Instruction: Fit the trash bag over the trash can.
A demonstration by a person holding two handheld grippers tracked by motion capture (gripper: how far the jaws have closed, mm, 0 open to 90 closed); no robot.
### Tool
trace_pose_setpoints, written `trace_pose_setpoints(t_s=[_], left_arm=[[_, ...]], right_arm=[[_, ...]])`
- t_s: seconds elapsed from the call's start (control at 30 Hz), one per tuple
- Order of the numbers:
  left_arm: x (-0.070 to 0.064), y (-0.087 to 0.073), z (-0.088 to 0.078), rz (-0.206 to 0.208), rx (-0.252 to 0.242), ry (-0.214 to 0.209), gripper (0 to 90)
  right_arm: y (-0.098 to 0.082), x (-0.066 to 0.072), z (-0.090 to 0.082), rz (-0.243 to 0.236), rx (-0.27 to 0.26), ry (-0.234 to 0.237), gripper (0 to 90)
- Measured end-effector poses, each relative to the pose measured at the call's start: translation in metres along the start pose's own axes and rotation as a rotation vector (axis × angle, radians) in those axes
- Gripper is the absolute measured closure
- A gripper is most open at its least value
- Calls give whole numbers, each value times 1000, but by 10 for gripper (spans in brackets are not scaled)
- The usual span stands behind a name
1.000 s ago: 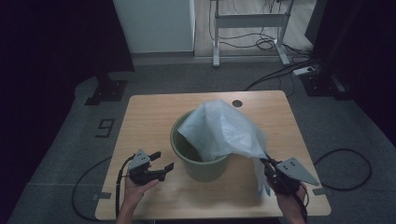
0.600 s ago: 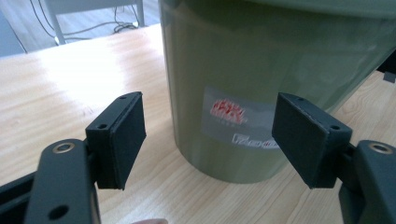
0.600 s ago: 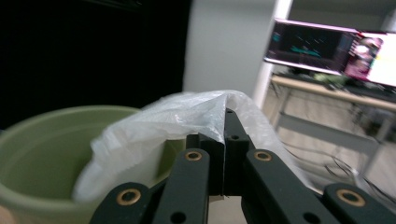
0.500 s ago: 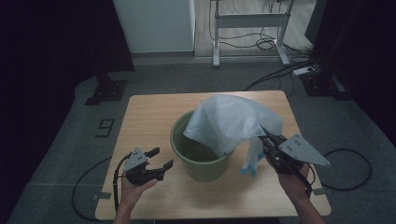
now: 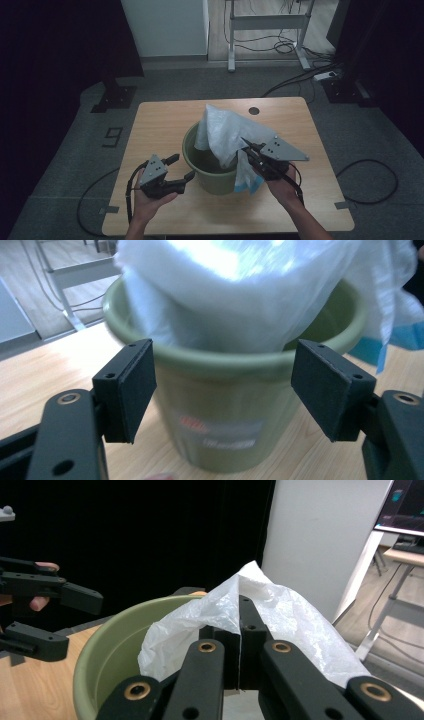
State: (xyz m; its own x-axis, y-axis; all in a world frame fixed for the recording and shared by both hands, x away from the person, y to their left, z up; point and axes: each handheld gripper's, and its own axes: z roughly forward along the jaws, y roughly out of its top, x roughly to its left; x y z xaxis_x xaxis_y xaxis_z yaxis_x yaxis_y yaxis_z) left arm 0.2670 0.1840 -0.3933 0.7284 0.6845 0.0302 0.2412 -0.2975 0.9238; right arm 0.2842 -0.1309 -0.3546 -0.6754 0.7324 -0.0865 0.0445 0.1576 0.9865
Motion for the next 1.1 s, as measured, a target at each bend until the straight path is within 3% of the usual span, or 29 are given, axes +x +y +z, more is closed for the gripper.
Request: trace_pose_setpoints(t_s=[0.23,0.5,0.63,0.7,0.9,1.1], left_arm=[[-13,20,17,20,-11,-34,262],[-25,36,38,45,-14,-77,281],[-30,38,45,46,-16,-78,308],[-31,40,47,48,-19,-74,351],[-38,44,56,72,-19,-66,591],[-42,45,64,87,-28,-107,834]], right_arm=[[1,0,2,54,0,32,887],[6,5,-3,64,-4,56,885],[7,5,-3,65,2,60,884],[7,5,-3,63,5,63,883],[3,6,-1,61,19,67,876],[-4,5,-2,63,31,67,835]])
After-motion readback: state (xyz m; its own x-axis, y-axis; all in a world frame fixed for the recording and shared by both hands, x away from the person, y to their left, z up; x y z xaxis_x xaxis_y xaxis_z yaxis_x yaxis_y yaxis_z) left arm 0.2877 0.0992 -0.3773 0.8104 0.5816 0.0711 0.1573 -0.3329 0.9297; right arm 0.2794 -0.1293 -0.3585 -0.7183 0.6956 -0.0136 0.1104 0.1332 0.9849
